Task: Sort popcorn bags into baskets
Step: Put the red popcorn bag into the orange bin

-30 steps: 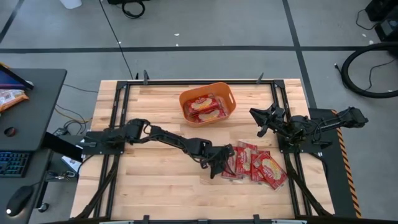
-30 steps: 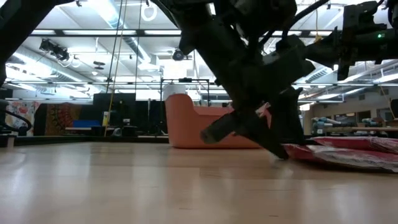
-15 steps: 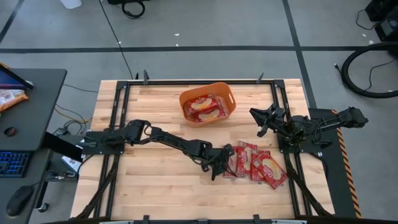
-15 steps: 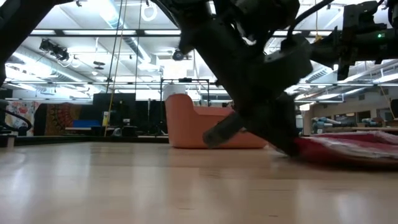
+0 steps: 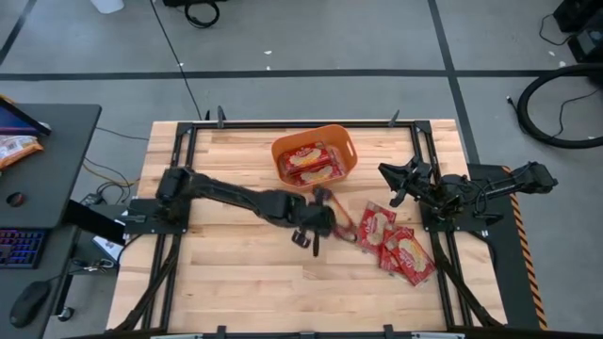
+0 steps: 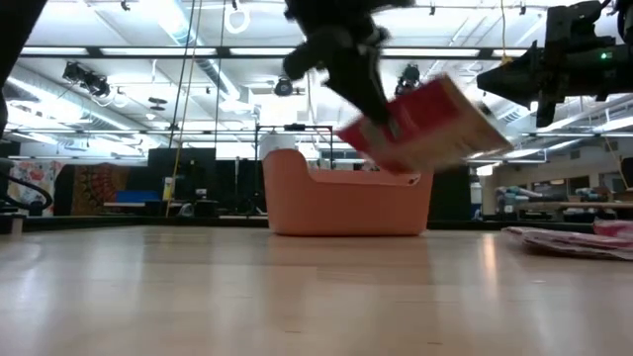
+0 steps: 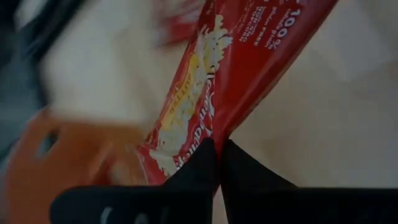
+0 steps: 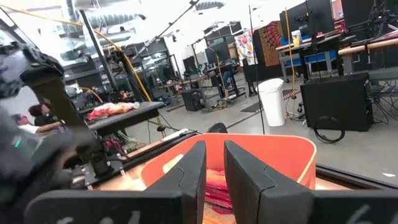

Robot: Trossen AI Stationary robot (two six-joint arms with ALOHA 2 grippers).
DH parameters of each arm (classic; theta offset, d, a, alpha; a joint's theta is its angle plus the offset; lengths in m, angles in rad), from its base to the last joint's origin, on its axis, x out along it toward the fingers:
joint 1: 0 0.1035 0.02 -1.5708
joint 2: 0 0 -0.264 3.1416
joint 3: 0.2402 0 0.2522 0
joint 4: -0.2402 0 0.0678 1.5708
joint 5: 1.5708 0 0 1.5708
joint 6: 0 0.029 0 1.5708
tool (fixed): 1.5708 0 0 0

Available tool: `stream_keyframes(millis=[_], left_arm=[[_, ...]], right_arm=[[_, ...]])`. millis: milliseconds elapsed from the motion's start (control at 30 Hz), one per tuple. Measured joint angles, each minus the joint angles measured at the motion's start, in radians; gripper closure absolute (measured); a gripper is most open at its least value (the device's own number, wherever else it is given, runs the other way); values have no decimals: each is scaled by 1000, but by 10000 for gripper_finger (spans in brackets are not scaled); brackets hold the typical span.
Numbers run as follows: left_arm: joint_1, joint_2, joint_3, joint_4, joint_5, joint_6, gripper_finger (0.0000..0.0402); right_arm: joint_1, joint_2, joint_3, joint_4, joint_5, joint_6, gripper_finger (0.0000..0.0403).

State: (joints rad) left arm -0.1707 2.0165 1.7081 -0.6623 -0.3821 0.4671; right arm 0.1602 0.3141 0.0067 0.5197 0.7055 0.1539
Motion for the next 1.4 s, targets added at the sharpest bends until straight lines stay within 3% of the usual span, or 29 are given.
stream_keyframes(millis=[100, 267, 433, 700, 1067, 1267, 1400], left_arm=[[41, -47, 1, -49, -86, -144, 387], [158, -84, 1, -158, -103, -415, 387], [298, -65, 0, -242, -70, -534, 381], [429, -17, 1, -167, 48, -634, 368], [361, -15, 1, -17, 79, -471, 297], [282, 20, 2, 91, 307, -265, 292], [230, 72, 3, 172, 346, -215, 292]], right_arm=[[0, 0, 0, 2, 0, 0, 341], [0, 0, 0, 3, 0, 0, 341], [0, 1, 0, 3, 0, 0, 341], [0, 4, 0, 5, 1, 0, 341], [0, 8, 0, 3, 0, 0, 341], [0, 8, 0, 11, 0, 0, 341], [0, 8, 0, 9, 0, 0, 341]])
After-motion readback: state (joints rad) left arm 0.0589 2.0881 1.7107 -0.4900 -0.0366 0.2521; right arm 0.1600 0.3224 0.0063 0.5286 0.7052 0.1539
